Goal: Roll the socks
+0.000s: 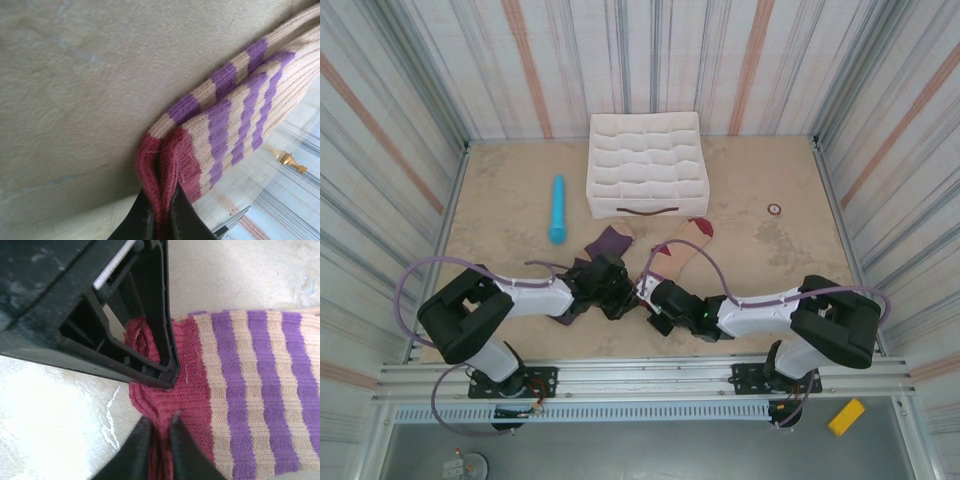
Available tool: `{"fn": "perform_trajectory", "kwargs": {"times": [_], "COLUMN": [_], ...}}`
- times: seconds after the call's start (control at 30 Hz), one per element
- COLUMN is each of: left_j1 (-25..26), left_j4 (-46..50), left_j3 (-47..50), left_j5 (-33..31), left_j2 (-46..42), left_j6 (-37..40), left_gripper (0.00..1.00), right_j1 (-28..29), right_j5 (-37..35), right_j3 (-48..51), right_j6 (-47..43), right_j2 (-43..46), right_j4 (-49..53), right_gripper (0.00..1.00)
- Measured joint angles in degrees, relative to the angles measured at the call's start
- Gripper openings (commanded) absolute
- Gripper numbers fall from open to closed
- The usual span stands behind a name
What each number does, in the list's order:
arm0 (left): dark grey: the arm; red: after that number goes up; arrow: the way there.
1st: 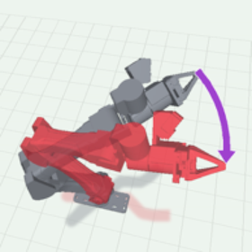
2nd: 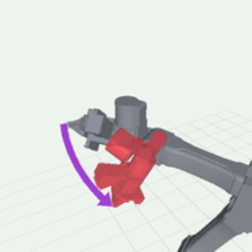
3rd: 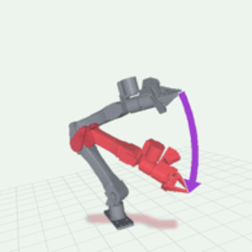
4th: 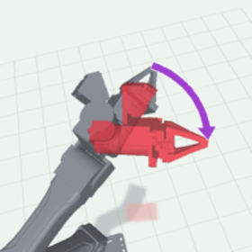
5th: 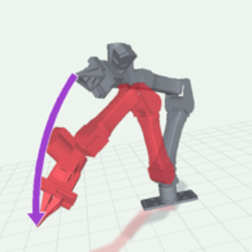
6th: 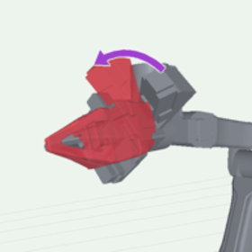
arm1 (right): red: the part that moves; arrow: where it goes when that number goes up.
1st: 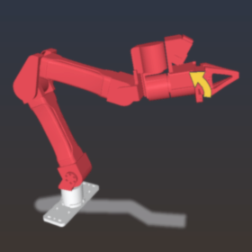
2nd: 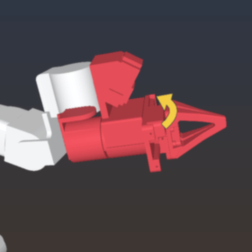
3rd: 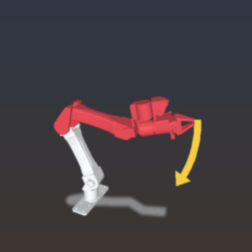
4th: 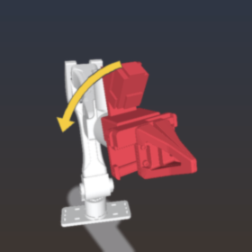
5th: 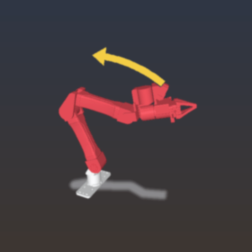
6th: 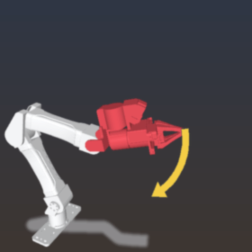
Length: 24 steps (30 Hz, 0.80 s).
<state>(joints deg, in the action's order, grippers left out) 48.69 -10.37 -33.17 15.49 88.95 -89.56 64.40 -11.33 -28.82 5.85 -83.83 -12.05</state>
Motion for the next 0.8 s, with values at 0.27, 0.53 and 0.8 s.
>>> {"fn": "perform_trajectory", "kwargs": {"times": [0.27, 0.53, 0.8], "left_j1": [-2.1, -5.5, -6.4], "left_j4": [1.8, 6.1, 6.8], "left_j3": [-0.7, -2.4, -4.3], "left_j5": [1.4, 1.4, 1.4], "left_j2": [-2.8, -6.7, -6.6], "left_j6": [5.6, 15.1, 23.1], "left_gripper": [0.71, 0.67, 0.53], "right_j1": [-9.8, -19.6, -28.9], "right_j5": [12.5, 30.1, 45.1], "right_j3": [-2.1, -5.2, -5.8], "right_j6": [3.2, 10.4, 19.7], "right_j2": [-0.6, -3.7, -7.0], "right_j4": [2.5, 5.3, 4.8], "right_gripper": [0.00, 0.00, 0.00]}}
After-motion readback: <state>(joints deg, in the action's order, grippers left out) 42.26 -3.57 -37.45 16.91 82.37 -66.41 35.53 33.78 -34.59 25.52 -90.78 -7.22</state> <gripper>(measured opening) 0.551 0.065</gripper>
